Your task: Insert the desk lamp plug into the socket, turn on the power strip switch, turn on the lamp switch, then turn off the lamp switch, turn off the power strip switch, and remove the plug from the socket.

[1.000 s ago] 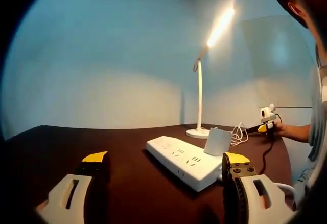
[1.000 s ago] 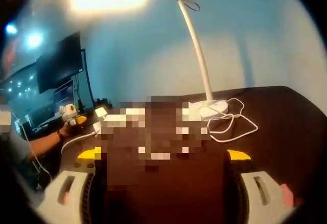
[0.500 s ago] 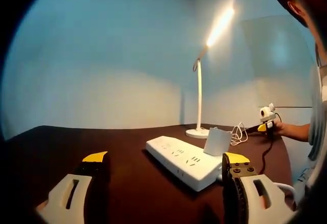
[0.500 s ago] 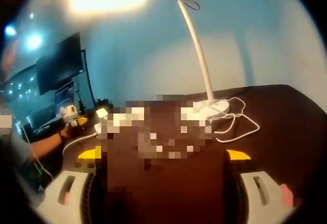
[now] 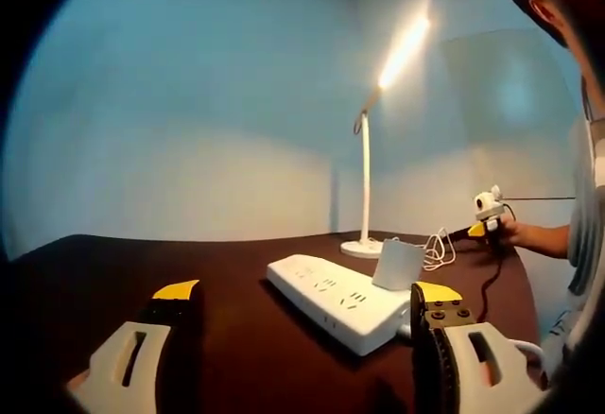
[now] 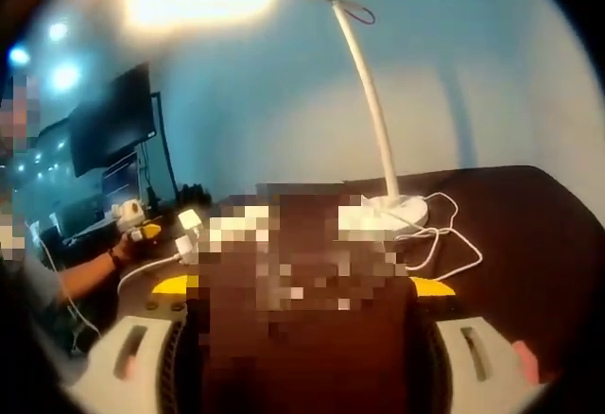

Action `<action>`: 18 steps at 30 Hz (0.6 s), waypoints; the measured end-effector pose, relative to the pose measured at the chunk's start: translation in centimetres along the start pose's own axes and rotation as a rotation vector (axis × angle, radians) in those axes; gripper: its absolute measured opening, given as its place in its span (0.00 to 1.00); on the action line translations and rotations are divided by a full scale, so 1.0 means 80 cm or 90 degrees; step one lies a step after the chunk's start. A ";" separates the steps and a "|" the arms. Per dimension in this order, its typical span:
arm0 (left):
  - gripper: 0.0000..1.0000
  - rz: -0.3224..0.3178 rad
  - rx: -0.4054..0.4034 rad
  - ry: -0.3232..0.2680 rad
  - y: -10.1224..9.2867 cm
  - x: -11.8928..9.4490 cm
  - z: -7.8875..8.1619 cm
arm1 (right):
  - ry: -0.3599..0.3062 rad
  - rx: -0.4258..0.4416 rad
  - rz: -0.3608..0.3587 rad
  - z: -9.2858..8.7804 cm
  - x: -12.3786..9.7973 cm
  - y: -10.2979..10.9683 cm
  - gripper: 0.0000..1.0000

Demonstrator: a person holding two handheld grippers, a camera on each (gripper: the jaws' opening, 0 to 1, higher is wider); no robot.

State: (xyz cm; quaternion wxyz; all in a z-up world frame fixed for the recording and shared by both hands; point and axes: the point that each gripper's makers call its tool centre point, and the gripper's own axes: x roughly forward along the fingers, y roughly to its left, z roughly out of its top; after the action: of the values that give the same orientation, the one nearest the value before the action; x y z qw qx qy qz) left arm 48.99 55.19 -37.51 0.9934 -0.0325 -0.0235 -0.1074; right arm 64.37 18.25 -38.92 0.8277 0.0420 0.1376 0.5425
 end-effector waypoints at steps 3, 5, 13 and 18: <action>0.86 -0.002 0.002 -0.001 -0.002 0.000 0.000 | 0.005 -0.009 -0.002 0.005 0.003 -0.003 0.83; 0.86 -0.004 0.003 -0.003 -0.004 0.000 0.001 | 0.003 -0.012 -0.001 0.010 0.005 -0.003 0.81; 0.86 -0.009 0.002 -0.012 -0.006 -0.001 0.005 | 0.005 -0.023 -0.001 0.025 0.020 -0.007 0.74; 0.86 -0.011 0.003 -0.011 -0.005 -0.001 0.005 | 0.002 -0.024 0.007 0.035 0.028 -0.009 0.64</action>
State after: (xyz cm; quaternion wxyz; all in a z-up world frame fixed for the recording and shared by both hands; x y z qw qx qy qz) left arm 48.79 54.81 -37.12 0.9923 -0.0305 -0.0327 -0.1153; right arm 66.58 20.24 -36.80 0.8252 0.0259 0.1283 0.5495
